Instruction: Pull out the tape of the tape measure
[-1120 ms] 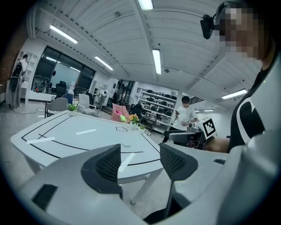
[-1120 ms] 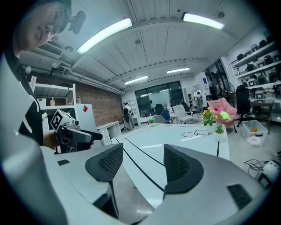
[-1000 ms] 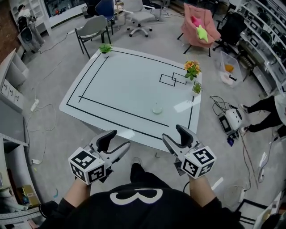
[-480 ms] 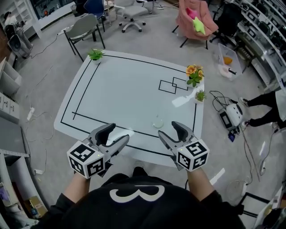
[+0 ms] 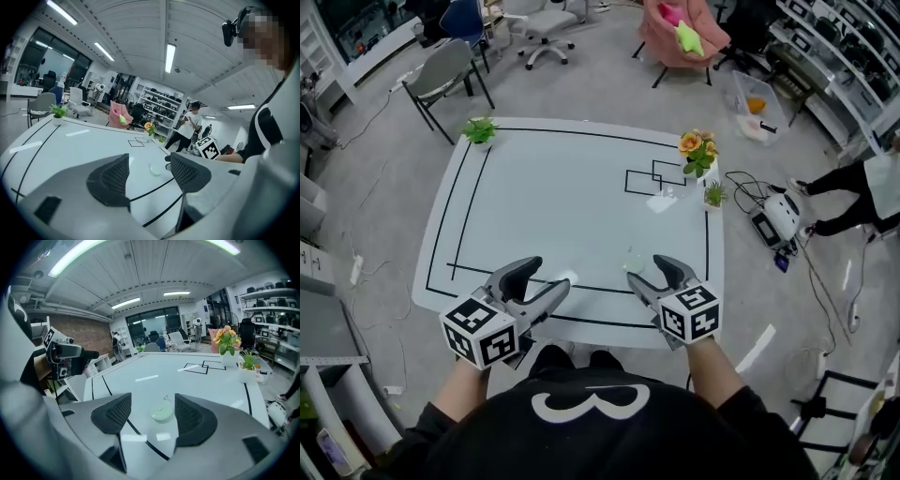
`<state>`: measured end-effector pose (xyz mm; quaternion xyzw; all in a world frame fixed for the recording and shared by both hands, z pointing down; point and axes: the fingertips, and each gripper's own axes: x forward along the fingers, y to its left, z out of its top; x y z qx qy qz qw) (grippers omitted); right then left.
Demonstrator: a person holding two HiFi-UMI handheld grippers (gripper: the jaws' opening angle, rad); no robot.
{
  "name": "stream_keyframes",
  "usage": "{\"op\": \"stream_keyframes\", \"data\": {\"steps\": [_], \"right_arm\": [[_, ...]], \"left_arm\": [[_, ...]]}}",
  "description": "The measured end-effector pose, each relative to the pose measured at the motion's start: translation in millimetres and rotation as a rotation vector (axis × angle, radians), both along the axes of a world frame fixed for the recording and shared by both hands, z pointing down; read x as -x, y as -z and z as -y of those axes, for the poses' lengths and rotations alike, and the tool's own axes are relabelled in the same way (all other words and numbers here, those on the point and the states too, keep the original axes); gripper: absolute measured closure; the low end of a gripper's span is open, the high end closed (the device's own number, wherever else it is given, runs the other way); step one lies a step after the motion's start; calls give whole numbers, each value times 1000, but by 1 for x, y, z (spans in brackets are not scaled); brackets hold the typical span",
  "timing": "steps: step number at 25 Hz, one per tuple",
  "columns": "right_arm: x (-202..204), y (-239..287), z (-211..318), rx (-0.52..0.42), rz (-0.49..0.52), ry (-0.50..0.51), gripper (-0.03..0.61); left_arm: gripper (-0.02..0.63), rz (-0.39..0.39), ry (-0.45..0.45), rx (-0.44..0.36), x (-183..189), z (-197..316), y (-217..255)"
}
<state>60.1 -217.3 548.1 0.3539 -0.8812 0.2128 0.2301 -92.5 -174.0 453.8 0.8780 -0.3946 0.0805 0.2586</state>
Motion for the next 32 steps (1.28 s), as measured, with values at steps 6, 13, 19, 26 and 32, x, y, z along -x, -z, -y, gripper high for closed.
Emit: {"op": "stream_keyframes", "data": {"steps": [6,13,19,26,32], "right_arm": [[2,-23,9,36,-101,-48,310],[8,-49,21,59,-224,-77,310],[12,-64,27,63,-304,-89,310],[14,-67,27,88,-293,-127,336],[13,-67,27,107,-281,-168,353]], "left_arm": [[351,1,-53,22,13,19,-4],[351,8,-102,10,26,38,-5],[351,15,-125,16,30,41,-6],[351,8,-132,14,44,46,-8],[351,0,-139,-5,54,52,-4]]}}
